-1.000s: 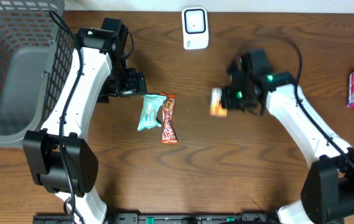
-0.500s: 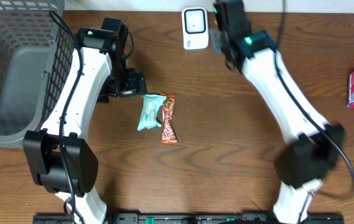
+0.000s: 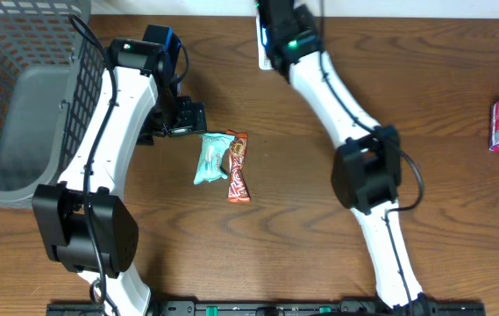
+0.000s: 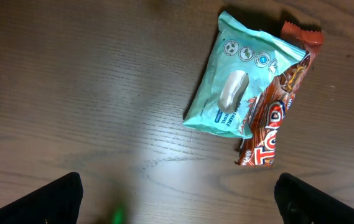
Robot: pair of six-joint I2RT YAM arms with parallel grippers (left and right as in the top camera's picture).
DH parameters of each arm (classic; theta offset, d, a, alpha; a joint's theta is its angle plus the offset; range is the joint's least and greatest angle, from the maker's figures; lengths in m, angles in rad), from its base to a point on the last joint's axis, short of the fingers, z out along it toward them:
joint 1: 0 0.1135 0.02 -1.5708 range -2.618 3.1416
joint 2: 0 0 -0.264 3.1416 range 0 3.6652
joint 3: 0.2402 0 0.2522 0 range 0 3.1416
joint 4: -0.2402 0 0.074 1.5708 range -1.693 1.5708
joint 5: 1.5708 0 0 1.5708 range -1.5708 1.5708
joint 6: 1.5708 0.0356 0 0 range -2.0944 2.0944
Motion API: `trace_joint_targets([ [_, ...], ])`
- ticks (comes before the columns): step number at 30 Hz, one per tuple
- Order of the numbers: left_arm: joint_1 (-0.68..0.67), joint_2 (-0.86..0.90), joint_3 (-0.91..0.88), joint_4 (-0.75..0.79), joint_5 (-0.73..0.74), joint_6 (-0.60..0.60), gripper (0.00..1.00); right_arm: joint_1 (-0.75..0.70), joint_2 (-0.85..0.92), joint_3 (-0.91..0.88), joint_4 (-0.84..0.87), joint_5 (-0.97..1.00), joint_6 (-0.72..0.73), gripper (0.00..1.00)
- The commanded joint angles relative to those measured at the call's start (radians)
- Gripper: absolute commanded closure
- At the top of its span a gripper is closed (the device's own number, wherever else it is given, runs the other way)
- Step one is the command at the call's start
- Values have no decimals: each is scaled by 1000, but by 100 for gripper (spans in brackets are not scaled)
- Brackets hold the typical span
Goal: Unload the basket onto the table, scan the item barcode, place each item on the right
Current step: 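Carry the tissue pack to the white scanner, then move the tissue pack to the right edge and release it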
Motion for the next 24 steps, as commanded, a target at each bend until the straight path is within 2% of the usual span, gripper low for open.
trace_joint_targets([
  [1,4,-8,-1,-3,-10,10,2,53,23,30,21,63,-82,99],
  [8,4,-8,-1,-3,-10,10,2,81,28,30,74,88,-84,99],
  [18,4,-8,-1,-3,-10,10,2,40,-4,30,15,102,-70,99],
  [21,4,-8,-1,-3,-10,10,2,-8,-50,30,-49,116,25,99],
  [24,4,-8,-1,-3,-10,10,2,-87,-113,30,-192,90,205,99],
])
